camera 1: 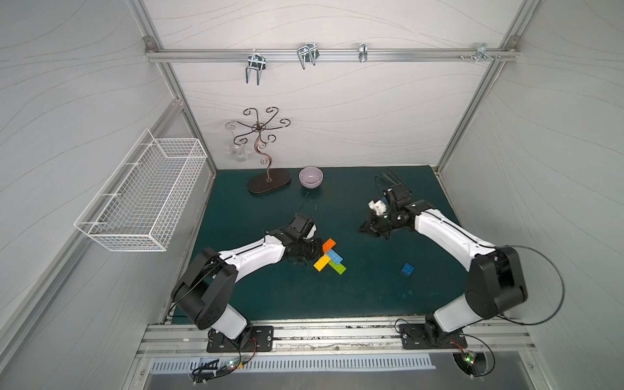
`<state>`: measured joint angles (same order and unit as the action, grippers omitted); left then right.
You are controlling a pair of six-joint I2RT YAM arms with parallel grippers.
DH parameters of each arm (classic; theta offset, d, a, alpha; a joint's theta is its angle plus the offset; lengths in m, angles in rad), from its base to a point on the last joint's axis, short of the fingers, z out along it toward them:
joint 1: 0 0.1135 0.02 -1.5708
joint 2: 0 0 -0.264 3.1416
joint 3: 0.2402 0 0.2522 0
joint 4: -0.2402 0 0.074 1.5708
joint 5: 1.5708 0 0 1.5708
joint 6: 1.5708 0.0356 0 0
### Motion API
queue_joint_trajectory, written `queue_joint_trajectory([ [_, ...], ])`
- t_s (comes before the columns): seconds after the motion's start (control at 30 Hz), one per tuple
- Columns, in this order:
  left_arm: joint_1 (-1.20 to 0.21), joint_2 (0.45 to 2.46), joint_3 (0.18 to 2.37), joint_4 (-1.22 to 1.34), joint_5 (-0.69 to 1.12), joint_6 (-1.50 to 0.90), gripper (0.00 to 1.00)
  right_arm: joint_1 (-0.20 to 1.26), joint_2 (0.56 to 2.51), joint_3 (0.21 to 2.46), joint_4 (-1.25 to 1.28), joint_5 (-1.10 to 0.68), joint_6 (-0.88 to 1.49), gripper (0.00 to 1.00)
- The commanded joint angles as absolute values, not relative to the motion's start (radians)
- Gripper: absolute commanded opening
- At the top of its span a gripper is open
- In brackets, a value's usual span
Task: Assemble a small pinwheel with lego
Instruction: Assemble the lego brick with the lego brick.
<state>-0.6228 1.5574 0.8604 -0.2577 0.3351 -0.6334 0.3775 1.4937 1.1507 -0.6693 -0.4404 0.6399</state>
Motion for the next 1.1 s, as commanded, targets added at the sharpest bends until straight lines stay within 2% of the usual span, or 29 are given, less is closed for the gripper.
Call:
queue_joint_trajectory([
  [0.0,-0.637,1.591,0.910,-0.254,0.372,-0.603,0.00,0.313,1.427,1.137,-0.911,-0.148,0.518,0.09],
  [0.1,-0.642,1.611,0.927,-0.248,0.383,-0.597,0.00,0.267,1.381,1.092,-0.929,-0.119,0.518,0.13],
  [0.23,-0.644,1.649,0.935,-0.253,0.394,-0.602,0.00,0.237,1.339,1.037,-0.951,-0.048,0.564,0.40],
  [0.27,-0.643,1.664,0.936,-0.242,0.408,-0.599,0.00,0.230,1.336,1.033,-0.963,-0.036,0.572,0.42],
  [0.43,-0.646,1.744,0.972,-0.257,0.411,-0.574,0.00,0.227,1.328,1.032,-1.012,0.060,0.599,0.53],
  [0.63,-0.642,1.724,1.008,-0.286,0.420,-0.563,0.00,0.225,1.331,1.043,-1.072,0.109,0.599,0.58],
  [0.73,-0.631,1.681,1.062,-0.344,0.419,-0.569,0.00,0.223,1.324,1.043,-1.097,0.141,0.648,0.77],
  [0.8,-0.630,1.676,1.090,-0.365,0.413,-0.568,0.00,0.221,1.350,1.042,-1.103,0.148,0.669,0.84],
  [0.9,-0.631,1.725,1.125,-0.405,0.419,-0.555,0.00,0.216,1.408,1.029,-1.100,0.145,0.683,0.88],
  [1.07,-0.631,1.755,1.115,-0.434,0.406,-0.524,0.00,0.211,1.462,1.023,-1.093,0.138,0.704,0.88],
])
